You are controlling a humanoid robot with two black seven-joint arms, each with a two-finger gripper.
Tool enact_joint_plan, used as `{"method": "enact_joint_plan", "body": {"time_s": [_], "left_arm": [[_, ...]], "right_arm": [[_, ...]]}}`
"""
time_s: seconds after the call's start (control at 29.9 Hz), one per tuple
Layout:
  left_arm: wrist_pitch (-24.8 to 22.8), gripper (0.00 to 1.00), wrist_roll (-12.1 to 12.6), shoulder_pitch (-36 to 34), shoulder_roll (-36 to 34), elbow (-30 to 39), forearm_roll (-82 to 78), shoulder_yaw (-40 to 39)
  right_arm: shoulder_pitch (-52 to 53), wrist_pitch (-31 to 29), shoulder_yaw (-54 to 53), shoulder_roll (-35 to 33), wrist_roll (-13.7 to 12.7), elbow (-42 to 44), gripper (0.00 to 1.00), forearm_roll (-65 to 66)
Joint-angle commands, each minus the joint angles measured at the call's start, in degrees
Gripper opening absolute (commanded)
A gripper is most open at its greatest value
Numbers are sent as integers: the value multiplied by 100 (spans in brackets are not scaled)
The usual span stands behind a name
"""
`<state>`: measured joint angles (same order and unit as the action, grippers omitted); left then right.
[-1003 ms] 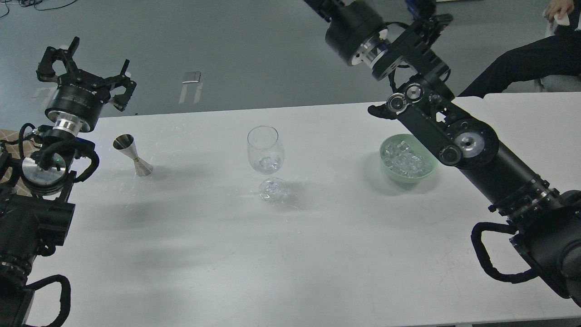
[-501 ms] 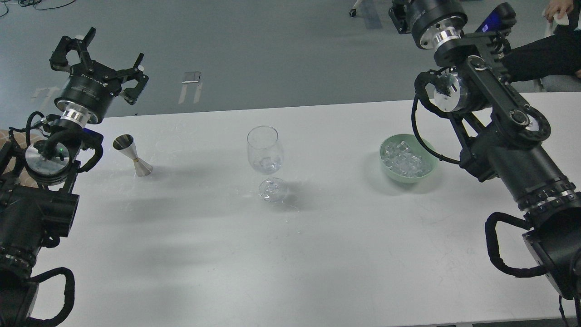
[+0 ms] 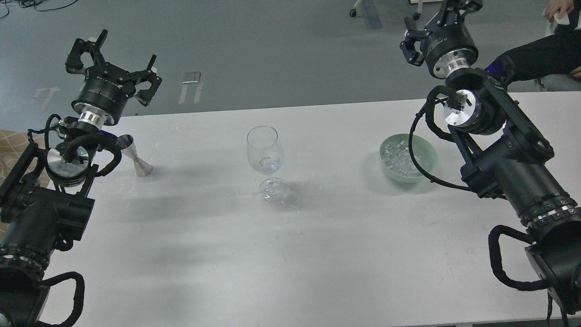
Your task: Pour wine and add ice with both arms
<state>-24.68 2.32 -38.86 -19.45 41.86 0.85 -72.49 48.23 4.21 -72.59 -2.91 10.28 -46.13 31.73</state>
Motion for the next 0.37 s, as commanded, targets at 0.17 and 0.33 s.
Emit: {"method": "enact_joint_plan", "body": {"time_s": [0.17, 0.33], "left_arm": [[122, 98, -3, -156, 46, -81, -427, 16], [244, 98, -12, -166, 239, -81, -630, 16]], "right_arm": [[81, -104, -116, 291, 236, 288, 100, 8], [327, -113, -124, 291, 264, 421, 100, 0]]}}
